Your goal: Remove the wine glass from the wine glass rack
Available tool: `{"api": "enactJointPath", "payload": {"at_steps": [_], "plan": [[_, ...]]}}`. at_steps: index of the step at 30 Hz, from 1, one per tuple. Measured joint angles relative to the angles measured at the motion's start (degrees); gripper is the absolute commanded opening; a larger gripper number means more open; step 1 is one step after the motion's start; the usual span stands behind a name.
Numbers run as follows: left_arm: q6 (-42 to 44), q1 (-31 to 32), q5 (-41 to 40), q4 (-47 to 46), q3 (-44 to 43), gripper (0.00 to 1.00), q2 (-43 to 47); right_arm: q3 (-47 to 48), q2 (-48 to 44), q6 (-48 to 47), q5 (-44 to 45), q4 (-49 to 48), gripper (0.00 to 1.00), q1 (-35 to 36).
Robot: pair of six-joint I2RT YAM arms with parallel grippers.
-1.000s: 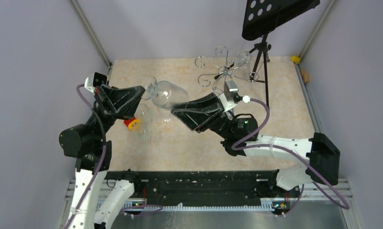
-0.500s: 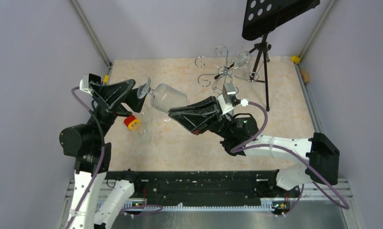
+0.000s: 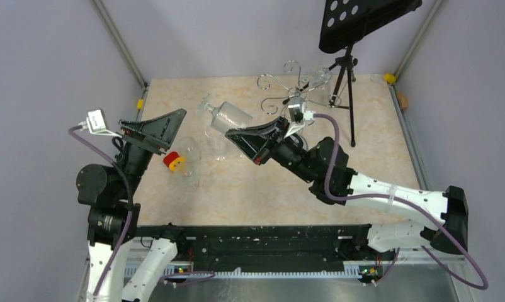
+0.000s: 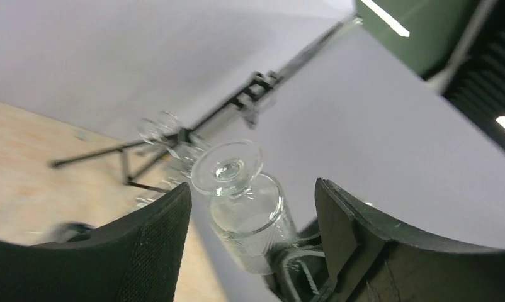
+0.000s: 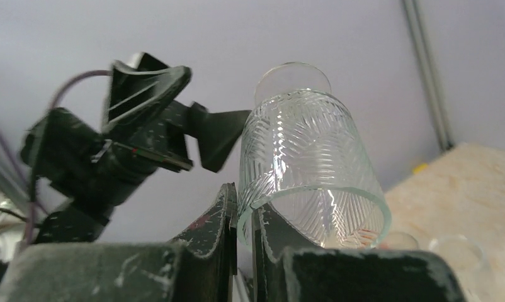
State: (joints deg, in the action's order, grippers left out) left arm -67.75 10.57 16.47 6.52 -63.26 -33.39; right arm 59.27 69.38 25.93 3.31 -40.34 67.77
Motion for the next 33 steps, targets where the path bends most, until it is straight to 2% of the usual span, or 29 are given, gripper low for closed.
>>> {"api": "enactJointPath", "payload": {"at_steps": [5,8,13,16,23,33], "plan": [[19.2,0.0,-11.5,12.0,-3.1,0.75,1.9,7.1,0.3,-0.9,6.4,21.0,0.0,0.0],[28.6,0.0,-19.0,17.4,-4.1,0.75,2.1,11.3,1.9,-2.3,7.3,31.4,0.0,0.0],[38.8,0.0,-27.9,22.8,-4.1,0.75,2.2,20.5,10.2,-5.1,6.6,46.4,0.0,0.0],[42.8,0.0,-31.8,23.8,-3.4,0.75,2.6,25.5,17.2,-6.7,5.9,54.1,0.0,0.1],[46.7,0.0,-35.5,24.5,-0.9,0.75,4.4,35.6,31.3,-6.9,5.5,69.1,0.0,0.4],[48.4,0.0,-41.6,25.6,-0.7,0.75,5.6,44.4,44.3,-6.3,4.0,77.3,0.0,0.4]]}}
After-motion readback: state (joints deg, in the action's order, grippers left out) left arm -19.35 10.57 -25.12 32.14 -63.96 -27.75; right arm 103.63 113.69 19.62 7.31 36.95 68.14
